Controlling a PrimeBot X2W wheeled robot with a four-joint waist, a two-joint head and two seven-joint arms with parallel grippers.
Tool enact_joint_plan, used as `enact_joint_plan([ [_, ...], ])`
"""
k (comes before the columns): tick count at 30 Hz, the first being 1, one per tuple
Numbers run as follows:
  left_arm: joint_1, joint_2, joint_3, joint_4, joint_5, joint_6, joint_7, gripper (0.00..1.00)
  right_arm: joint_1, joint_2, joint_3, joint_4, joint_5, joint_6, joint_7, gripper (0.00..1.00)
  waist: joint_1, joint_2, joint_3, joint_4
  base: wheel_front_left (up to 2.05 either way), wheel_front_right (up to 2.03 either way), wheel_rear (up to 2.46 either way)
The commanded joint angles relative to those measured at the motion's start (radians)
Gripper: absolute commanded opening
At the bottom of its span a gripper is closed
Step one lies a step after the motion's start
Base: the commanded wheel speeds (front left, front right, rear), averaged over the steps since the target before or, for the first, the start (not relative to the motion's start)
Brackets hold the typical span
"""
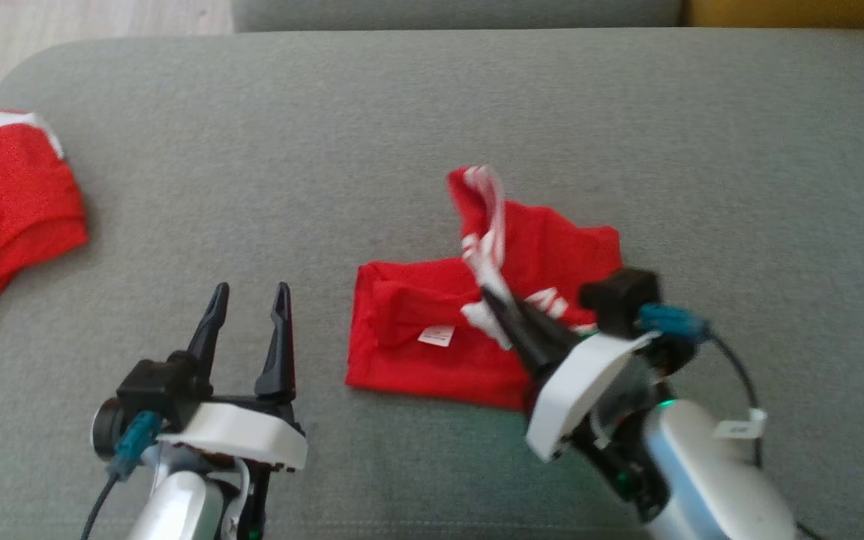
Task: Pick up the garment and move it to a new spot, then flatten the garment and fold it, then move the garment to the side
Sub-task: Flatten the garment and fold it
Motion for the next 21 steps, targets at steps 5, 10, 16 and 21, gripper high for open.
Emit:
enact_joint_plan([
  [5,-0.064,-0.008,0.023,-0.018,0.015,-0.014,-0.012,1.0,-0.083,0.02,0.12,0.093,0.124,-0.001,-0.108,0.0,0.0,0.0,0.027,0.044,0.0,0.0,0.0],
  [10,-0.076,-0.016,0.027,-0.017,0.02,-0.019,-0.012,1.0,-0.153,0.02,0.186,0.205,0.196,-0.001,-0.19,0.0,0.0,0.0,0.048,0.054,0.0,0.0,0.0],
  [16,-0.082,-0.021,0.033,-0.011,0.028,-0.026,-0.012,1.0,-0.225,0.02,0.264,0.287,0.266,-0.001,-0.261,1.0,0.0,0.0,0.061,0.051,0.0,0.0,0.0],
  [21,-0.082,-0.022,0.043,-0.009,0.035,-0.028,-0.012,1.0,-0.268,0.02,0.321,0.258,0.291,-0.001,-0.346,1.0,0.0,0.0,0.06,0.038,0.0,0.0,0.0],
])
